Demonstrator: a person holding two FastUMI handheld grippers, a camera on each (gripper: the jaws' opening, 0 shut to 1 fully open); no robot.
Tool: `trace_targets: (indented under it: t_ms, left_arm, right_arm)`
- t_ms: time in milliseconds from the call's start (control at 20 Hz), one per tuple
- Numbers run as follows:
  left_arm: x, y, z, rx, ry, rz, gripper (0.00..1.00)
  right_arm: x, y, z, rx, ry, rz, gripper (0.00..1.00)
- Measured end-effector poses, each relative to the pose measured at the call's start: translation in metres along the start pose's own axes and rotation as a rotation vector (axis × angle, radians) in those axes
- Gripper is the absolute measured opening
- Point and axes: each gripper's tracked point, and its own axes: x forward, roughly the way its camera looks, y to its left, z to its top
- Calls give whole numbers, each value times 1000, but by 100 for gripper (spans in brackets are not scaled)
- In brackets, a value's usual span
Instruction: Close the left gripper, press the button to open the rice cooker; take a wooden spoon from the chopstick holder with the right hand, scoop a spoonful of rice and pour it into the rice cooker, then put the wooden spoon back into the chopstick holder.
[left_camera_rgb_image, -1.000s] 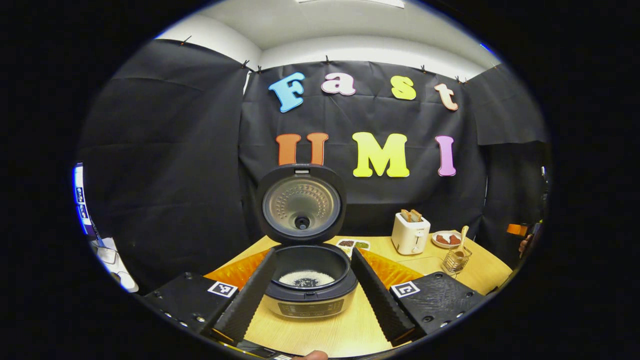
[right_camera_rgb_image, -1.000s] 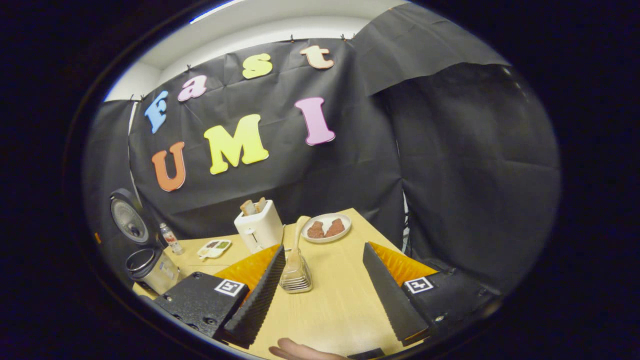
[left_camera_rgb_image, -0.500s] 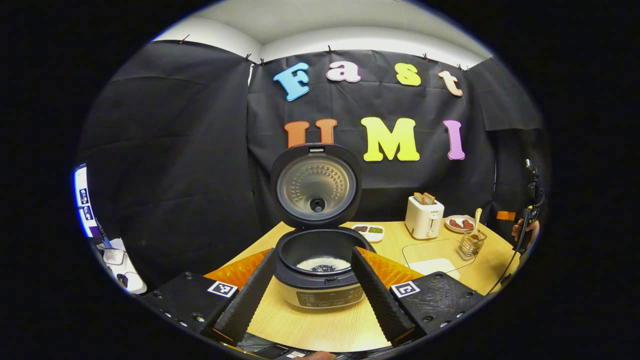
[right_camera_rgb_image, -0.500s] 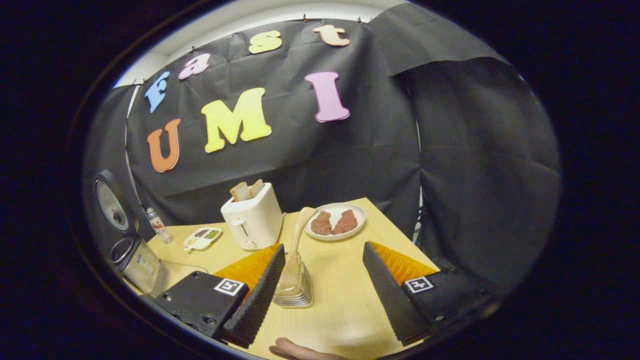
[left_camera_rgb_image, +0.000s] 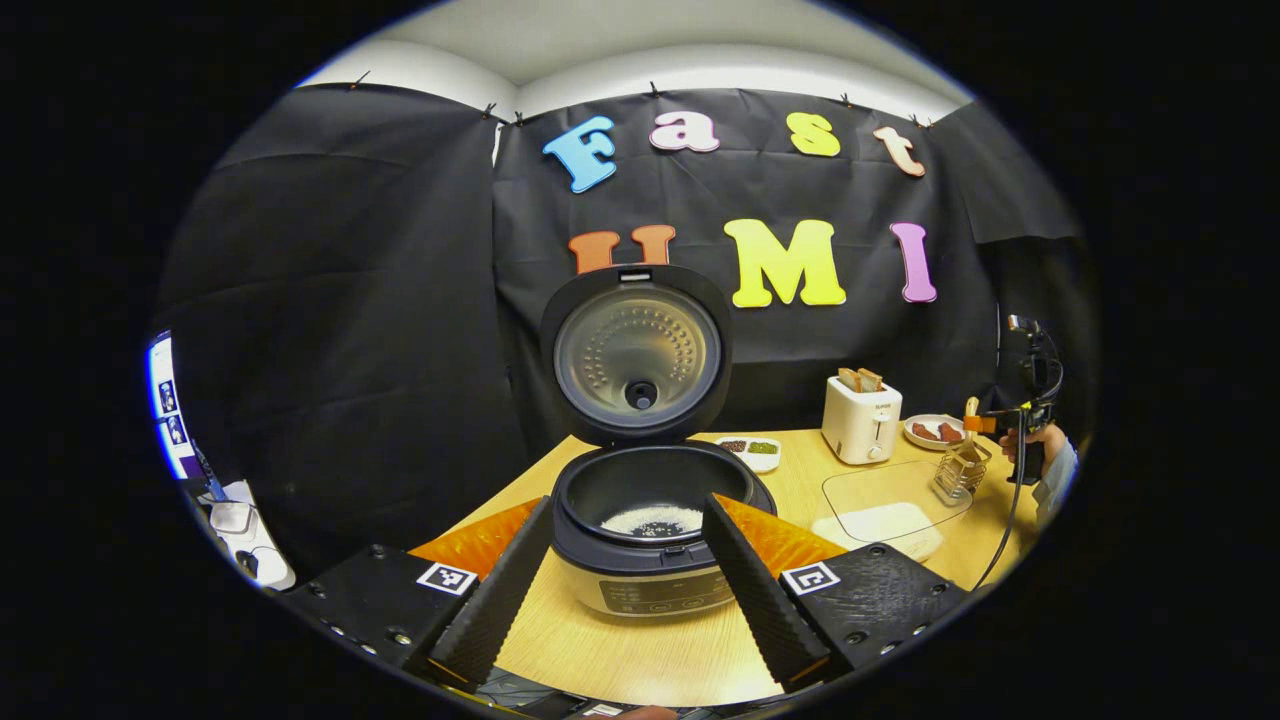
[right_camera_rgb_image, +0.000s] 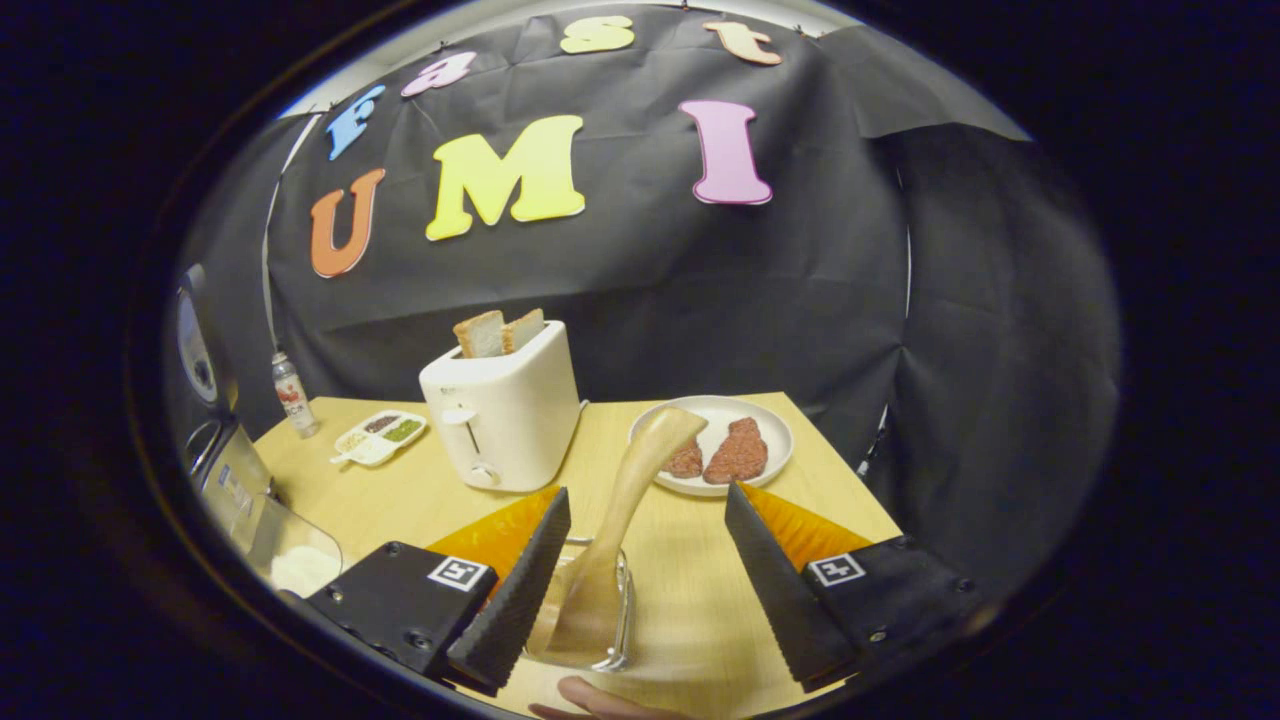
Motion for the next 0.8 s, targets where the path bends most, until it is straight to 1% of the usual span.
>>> trace_targets:
  t_ms: [50, 100, 150, 200, 250, 300, 350, 400, 450, 500, 550, 600, 700, 800]
  left_arm:
    - [2, 0, -1, -1, 7, 0, 95]
    - [4, -1, -2, -5, 12, -8, 95]
    - [4, -6, -4, -18, 19, -26, 95]
    - [4, -11, -6, -30, 26, -40, 96]
    - [4, -12, -8, -34, 32, -47, 96]
    - [5, -12, -9, -29, 36, -49, 95]
    - [4, -12, -11, -19, 38, -49, 95]
    - [1, -11, -11, -9, 35, -46, 95]
    - [-2, -12, -9, -2, 28, -48, 96]
    - [-6, -14, -7, 5, 20, -56, 95]
    - [-10, -14, -4, 9, 9, -60, 95]
    - [-13, -14, -3, 10, -3, -65, 95]
    - [-19, -14, -1, 6, -19, -80, 96]
    - [-24, -11, 0, 3, -30, -81, 96]
  right_arm:
    - [10, 6, -5, 10, 20, 23, 98]
    - [19, 11, -1, 6, 19, 44, 93]
    - [28, 16, 2, 5, 21, 71, 88]
    - [33, 16, -1, 8, 42, 77, 81]
    - [32, 11, -3, 21, 64, 55, 65]
    - [29, 15, -2, 32, 68, 73, 62]
    - [29, 19, 4, 39, 35, 96, 50]
    - [24, 24, 7, 74, 7, 121, 40]
    - [14, 34, 19, 93, -19, 146, 21]
    - [-1, 36, 28, 81, -55, 155, 20]
    - [-13, 35, 38, 56, -106, 147, 17]
    - [-25, 39, 47, 22, -152, 145, 17]
    - [-50, 43, 65, -29, -229, 115, 15]
    - [-73, 43, 81, -71, -285, 62, 13]
